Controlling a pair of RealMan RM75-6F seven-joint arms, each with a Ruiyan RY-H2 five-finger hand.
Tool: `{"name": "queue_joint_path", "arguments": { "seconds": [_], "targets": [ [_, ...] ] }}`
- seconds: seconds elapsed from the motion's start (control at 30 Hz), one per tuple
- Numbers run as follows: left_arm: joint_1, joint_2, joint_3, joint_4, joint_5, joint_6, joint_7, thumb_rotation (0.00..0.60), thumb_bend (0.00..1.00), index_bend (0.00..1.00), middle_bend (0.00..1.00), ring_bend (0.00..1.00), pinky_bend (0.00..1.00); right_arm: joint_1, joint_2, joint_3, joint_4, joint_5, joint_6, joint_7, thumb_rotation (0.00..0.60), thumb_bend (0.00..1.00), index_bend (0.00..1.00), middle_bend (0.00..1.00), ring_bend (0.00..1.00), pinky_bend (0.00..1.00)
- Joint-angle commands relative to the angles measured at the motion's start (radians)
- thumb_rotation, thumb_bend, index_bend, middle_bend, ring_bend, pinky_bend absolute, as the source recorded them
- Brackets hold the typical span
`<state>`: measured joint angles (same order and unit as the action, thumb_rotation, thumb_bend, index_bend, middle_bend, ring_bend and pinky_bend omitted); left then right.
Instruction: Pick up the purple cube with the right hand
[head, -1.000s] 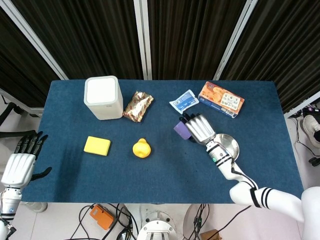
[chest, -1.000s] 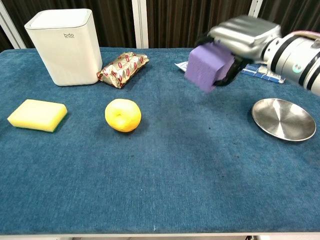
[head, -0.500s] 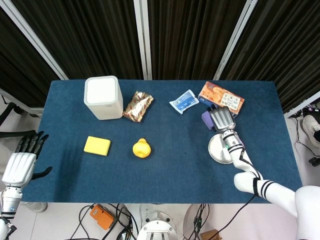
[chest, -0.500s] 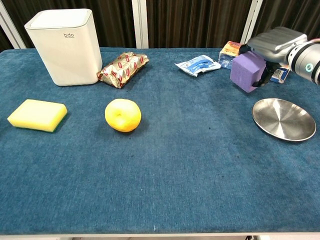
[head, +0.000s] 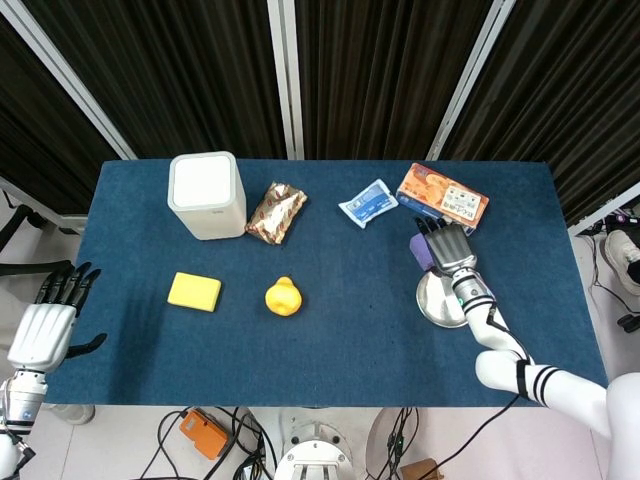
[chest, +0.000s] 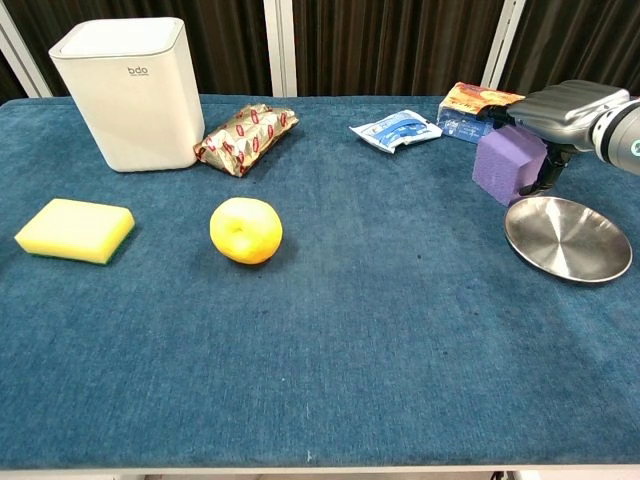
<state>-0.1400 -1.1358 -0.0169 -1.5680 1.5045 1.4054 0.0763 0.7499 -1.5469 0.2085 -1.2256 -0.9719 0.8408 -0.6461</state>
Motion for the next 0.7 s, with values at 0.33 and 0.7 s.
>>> {"name": "queue_joint_path", "arguments": {
  "seconds": [0.33, 0.7],
  "targets": [
    [0.008, -0.002, 0.003, -0.002, 0.009, 0.022, 0.002, 0.6, 0.12, 0.0, 0.0, 0.0, 0.0, -0.18, 0.245, -0.093, -0.41, -0.124, 0.336, -0.012, 0.6, 0.36, 0.0, 0.02, 0.03, 0.24],
    [0.018, -0.015, -0.009, 0.006, 0.002, 0.05, 0.017, 0.6, 0.12, 0.0, 0.0, 0.0, 0.0, -0.593, 0.305, -0.316, -0.379, -0.416, 0.817, 0.302, 0.6, 0.32, 0.0, 0.0, 0.0, 0.0]
  ]
}}
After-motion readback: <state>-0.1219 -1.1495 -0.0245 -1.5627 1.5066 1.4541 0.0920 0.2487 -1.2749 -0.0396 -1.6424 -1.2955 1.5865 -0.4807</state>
